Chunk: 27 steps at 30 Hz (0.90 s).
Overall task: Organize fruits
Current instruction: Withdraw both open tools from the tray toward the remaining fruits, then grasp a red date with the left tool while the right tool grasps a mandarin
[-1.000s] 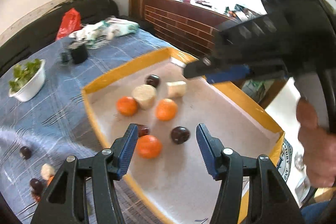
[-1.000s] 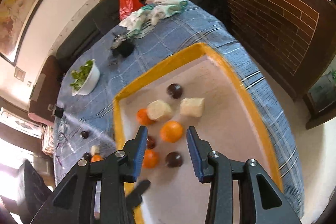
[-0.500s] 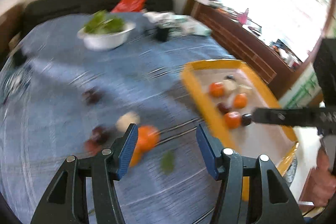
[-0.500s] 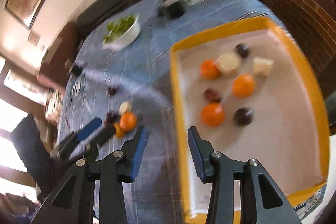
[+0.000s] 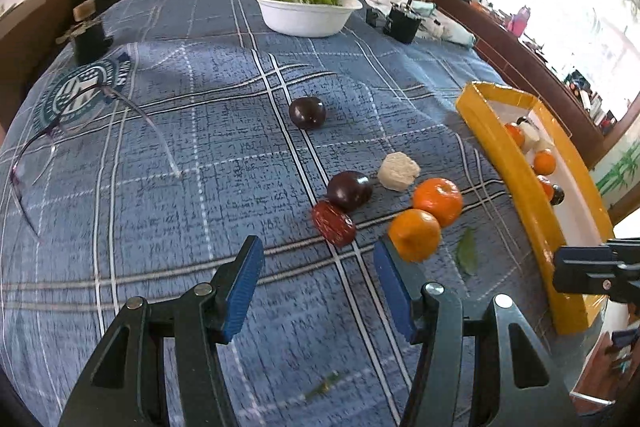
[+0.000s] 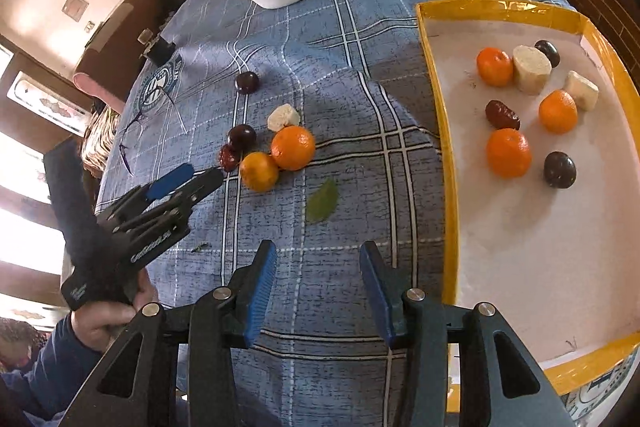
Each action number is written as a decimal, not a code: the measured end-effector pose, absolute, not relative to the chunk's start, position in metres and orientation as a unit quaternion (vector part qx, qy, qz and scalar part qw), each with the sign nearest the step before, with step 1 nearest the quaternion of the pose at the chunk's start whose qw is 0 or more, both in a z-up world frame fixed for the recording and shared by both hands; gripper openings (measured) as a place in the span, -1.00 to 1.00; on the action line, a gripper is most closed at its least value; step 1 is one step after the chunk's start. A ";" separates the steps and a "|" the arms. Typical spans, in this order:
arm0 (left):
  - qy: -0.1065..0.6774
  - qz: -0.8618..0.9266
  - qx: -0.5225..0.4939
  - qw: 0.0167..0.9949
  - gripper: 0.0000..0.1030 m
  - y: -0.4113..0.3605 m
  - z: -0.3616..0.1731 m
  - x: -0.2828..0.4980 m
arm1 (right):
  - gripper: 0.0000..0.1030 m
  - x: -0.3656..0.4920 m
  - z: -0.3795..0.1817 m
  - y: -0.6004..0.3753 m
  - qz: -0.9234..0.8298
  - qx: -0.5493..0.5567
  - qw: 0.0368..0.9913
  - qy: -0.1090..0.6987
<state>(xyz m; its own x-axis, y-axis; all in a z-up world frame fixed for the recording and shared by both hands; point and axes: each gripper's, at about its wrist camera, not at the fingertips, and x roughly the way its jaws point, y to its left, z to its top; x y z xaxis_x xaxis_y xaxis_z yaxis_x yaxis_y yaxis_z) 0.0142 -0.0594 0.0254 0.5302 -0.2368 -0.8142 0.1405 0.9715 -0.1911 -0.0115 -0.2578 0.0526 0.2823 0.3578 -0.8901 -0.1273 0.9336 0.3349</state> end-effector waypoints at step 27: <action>0.460 -0.149 -0.019 0.875 -0.42 -0.045 0.017 -0.017 | -0.06 0.014 0.036 -0.201 0.159 0.092 0.805 0.564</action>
